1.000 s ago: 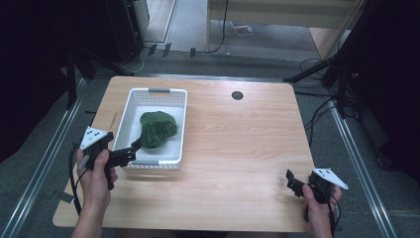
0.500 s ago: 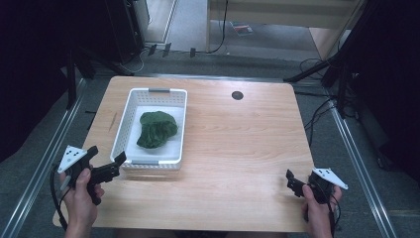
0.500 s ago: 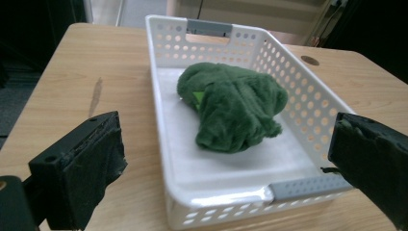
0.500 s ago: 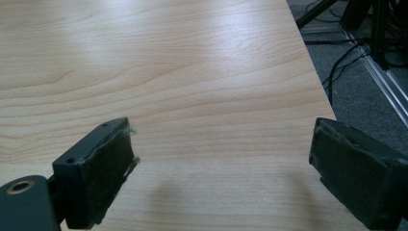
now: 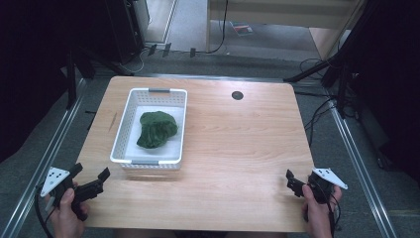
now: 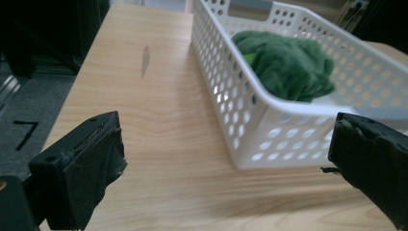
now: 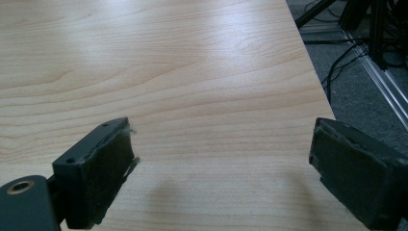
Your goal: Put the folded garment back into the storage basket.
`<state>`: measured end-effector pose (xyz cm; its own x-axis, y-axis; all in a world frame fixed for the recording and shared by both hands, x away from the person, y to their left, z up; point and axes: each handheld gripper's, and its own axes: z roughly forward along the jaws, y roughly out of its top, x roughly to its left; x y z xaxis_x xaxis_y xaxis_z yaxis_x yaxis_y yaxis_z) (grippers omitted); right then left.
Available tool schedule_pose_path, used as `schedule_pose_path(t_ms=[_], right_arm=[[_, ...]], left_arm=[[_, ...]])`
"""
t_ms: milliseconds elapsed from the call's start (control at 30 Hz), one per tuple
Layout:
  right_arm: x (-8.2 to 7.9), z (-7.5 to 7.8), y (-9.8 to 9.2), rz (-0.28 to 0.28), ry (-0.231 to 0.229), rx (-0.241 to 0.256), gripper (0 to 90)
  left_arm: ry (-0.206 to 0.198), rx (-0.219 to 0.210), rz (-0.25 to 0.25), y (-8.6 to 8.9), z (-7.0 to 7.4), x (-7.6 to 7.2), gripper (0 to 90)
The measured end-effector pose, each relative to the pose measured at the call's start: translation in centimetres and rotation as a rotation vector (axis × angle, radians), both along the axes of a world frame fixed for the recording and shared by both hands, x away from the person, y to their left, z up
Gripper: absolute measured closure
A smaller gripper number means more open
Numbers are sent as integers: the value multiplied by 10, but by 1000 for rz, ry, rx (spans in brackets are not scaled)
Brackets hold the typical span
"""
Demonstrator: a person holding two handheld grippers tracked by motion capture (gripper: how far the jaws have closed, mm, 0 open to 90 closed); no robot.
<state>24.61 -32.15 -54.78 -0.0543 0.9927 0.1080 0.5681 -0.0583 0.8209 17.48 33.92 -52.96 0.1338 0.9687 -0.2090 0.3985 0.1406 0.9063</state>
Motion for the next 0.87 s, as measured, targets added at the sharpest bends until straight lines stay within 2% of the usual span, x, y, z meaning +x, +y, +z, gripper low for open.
schedule_pose_path(t_ms=[167, 267, 367, 400, 467, 867], right_arm=[[0, 0, 0, 2, 4, 6, 82], [1, 0, 1, 8, 6, 0, 82], [1, 0, 1, 10, 5, -2, 82], [1, 0, 1, 12, 5, -3, 82], [1, 0, 1, 14, 6, -6, 82], [3, 0, 3, 17, 27, -19, 82]], left_arm=[[2, 7, 13, 11, -16, -2, 0], [11, 20, 1, 13, -22, -1, 0], [7, 16, -11, 13, -23, -2, 0], [-5, -5, -11, 15, -24, -2, 0], [-7, -12, -10, 16, -24, -2, 0], [33, -40, 17, 18, -24, 1, 0]])
